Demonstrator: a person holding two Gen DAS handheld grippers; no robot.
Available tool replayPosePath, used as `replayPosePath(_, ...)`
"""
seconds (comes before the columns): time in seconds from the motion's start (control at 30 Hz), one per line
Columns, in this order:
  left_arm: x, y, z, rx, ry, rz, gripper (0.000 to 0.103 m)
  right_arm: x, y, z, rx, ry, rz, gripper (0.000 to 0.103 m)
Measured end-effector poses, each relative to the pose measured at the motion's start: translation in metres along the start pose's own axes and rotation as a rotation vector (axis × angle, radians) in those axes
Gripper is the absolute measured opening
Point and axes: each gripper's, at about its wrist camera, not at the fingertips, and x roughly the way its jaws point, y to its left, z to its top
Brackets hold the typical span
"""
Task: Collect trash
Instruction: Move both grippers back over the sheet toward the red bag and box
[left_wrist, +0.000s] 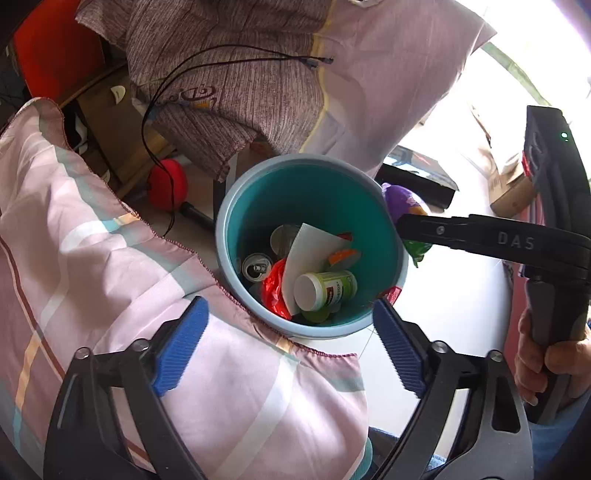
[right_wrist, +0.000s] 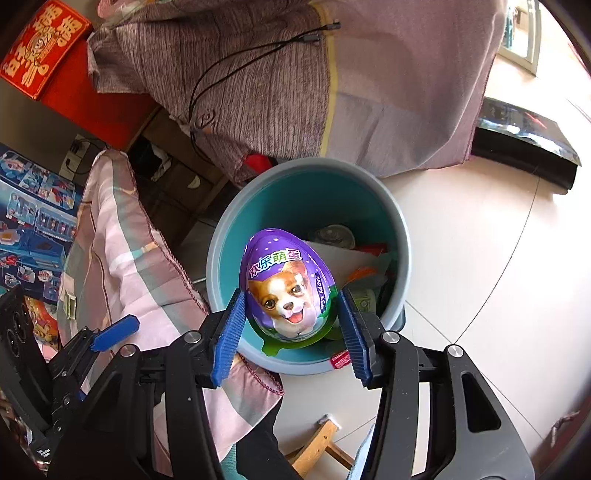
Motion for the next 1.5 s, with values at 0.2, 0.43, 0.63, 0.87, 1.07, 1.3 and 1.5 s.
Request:
replayPosePath(0.2, -0.008, 0.006, -0.009, -0.004, -0.009, 0.007, 0.094, 0.003, 0.008, 0.0, 0.005, 0.014, -0.006, 0.073)
replayPosePath(0.43, -0.019, 0.021, -0.019, -0.04, -0.013, 0.005, 0.095, 0.0, 0.012, -0.003, 0.018, 0.026, -0.041, 0.085)
replayPosePath(0.63, -0.03, 0.034, -0.032, -0.069, -0.018, -0.006, 0.095, -0.005, 0.025, -0.01, 0.003, 0.04, -0.075, 0.086)
replayPosePath(0.87, -0.051, 0.052, -0.048, -0.105, -0.052, -0.003, 0.095, -0.011, 0.055, -0.018, -0.038, 0.041, -0.104, 0.091)
replayPosePath(1.07, -0.075, 0.081, -0.071, -0.167, -0.092, 0.021, 0.096, -0.009, 0.095, -0.028, -0.101, 0.055, -0.108, 0.091)
replayPosePath(1.3, -0.108, 0.127, -0.101, -0.268, -0.144, 0.06, 0.097, 0.001, 0.163, -0.04, -0.243, 0.08, -0.111, 0.091)
replayPosePath(1.5, -0.136, 0.176, -0.135, -0.373, -0.183, 0.101, 0.098, 0.024, 0.23, -0.06, -0.384, 0.13, -0.118, 0.091)
